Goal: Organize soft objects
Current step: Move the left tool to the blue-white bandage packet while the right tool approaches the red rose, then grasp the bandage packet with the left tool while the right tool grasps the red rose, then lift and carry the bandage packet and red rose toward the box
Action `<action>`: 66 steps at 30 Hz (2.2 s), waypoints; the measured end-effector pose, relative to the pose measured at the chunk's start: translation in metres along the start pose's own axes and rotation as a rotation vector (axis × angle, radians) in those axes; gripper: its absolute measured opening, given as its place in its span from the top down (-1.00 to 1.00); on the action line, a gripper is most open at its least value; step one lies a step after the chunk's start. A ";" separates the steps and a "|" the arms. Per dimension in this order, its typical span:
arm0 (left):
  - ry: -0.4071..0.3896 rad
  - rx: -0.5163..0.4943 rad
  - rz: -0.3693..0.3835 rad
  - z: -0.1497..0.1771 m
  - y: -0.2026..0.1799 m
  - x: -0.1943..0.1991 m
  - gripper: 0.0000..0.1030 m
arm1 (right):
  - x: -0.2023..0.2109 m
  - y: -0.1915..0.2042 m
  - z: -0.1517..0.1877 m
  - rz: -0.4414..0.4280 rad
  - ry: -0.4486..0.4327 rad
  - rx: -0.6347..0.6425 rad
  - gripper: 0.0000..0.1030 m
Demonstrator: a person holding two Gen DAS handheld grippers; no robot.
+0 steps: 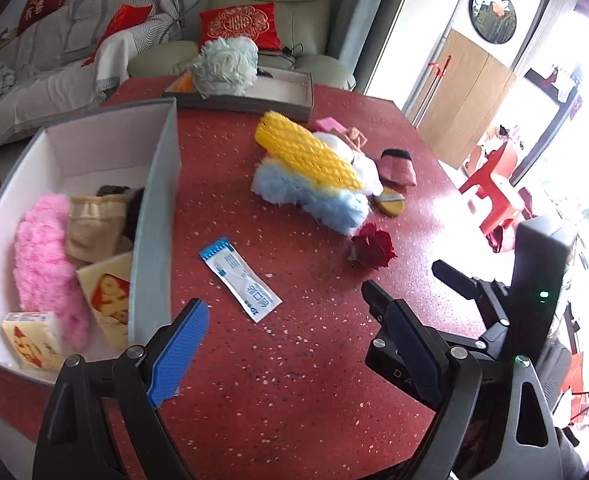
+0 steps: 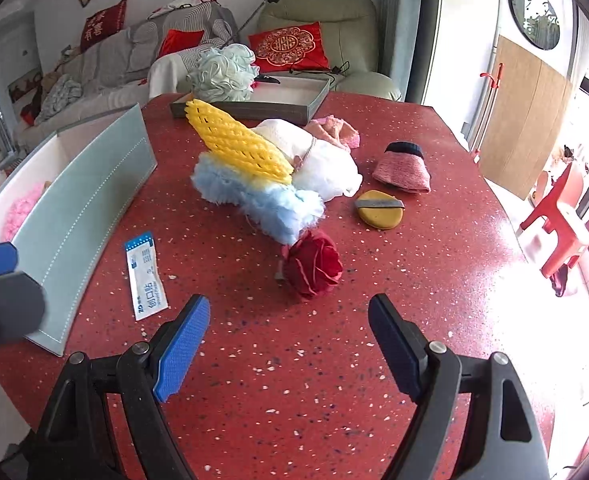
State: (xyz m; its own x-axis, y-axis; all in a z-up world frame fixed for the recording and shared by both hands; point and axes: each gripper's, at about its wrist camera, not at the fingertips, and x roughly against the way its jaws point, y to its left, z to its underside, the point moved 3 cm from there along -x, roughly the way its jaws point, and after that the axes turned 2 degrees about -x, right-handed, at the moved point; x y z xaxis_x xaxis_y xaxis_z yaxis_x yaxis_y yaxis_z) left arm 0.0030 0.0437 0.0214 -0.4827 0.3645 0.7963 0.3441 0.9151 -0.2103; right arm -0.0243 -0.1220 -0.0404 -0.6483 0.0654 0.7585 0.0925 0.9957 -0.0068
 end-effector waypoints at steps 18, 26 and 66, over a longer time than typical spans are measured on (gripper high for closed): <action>0.123 0.180 -0.279 -0.014 -0.013 -0.098 -0.77 | -0.030 -0.046 -0.001 -0.052 0.011 0.096 -0.63; 0.195 0.268 -0.347 -0.015 0.032 -0.133 -0.72 | -0.071 -0.009 -0.021 -0.077 0.067 0.196 -0.50; 0.033 0.006 0.011 0.003 0.000 -0.050 1.00 | 0.013 -0.019 0.021 -0.133 0.027 -0.033 0.51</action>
State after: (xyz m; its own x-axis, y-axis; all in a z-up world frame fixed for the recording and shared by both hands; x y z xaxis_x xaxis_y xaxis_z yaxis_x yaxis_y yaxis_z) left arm 0.0241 0.0259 -0.0199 -0.4518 0.3686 0.8124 0.3444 0.9121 -0.2223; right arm -0.0505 -0.1387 -0.0443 -0.6361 -0.0697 0.7684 0.0315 0.9927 0.1162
